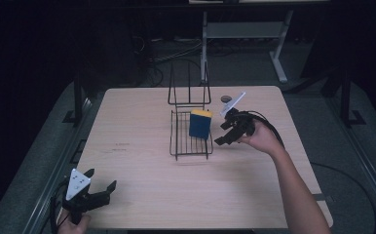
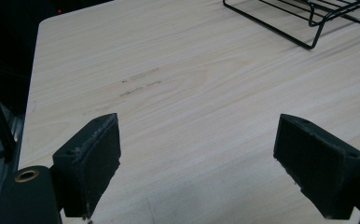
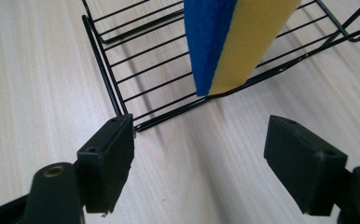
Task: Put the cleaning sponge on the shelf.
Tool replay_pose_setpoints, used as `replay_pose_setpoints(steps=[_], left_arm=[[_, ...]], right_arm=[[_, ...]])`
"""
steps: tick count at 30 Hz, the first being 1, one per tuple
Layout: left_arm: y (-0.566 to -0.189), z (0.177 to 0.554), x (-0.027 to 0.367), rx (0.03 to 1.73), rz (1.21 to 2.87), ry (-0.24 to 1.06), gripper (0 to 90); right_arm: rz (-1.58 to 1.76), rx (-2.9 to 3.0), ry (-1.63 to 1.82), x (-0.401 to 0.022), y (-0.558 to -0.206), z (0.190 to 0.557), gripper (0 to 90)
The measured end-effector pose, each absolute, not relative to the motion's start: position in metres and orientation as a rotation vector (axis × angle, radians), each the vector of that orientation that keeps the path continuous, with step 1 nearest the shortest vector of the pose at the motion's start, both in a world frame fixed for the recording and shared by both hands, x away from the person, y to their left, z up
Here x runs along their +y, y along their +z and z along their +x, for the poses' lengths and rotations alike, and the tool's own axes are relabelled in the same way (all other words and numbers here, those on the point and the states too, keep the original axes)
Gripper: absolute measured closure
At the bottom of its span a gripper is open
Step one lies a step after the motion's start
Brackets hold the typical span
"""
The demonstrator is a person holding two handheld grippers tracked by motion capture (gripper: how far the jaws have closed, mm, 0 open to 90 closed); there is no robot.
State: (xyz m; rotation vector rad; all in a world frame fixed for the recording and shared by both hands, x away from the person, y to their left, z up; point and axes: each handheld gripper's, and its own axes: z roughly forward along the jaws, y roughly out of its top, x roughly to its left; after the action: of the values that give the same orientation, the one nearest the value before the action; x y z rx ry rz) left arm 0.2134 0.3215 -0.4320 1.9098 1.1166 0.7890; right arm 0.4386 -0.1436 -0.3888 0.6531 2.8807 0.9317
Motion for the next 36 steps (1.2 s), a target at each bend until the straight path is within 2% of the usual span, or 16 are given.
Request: replay_pose_setpoints(steps=[36], left_arm=[[-0.432,0.213,0.32,1.107,1.917,0.792,14.1]], right_arm=[[0.672,2.887,0.934,-0.162,-0.399,0.417,23.9]])
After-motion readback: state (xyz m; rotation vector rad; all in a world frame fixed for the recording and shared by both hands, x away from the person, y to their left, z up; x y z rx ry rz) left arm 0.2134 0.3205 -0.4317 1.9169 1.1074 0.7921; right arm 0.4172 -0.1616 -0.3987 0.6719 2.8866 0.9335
